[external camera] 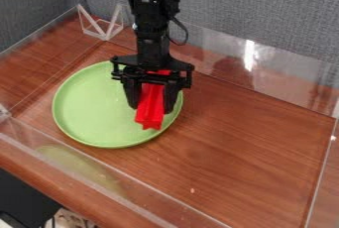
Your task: Put the carrot on the green plate
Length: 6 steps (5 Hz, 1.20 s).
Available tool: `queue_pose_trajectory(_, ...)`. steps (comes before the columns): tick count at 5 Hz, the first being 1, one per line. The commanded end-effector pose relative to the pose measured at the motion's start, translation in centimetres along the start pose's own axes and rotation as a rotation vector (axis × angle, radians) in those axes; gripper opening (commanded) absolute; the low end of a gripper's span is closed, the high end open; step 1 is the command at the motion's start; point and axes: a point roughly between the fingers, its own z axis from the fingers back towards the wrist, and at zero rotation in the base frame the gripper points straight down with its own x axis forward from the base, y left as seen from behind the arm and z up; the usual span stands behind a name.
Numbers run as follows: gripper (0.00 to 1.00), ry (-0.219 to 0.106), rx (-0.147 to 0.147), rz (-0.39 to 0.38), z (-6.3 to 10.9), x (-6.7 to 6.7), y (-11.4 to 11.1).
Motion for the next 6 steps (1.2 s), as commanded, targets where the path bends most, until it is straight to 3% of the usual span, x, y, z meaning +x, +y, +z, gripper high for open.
queue_pose_trajectory(1, 1.00, -0.048, 0.009, -0.004, 1.5, 1.3, 0.2)
queue_pose_trajectory(2, 1.00, -0.039, 0.018, -0.002, 1.4, 1.9, 0.1)
queue_pose_trajectory(4, 1.00, -0.034, 0.031, -0.090, 1.3, 1.8, -0.4)
queue_pose_trajectory(6, 1.00, -0.030, 0.042, -0.158, 1.2, 2.3, 1.5)
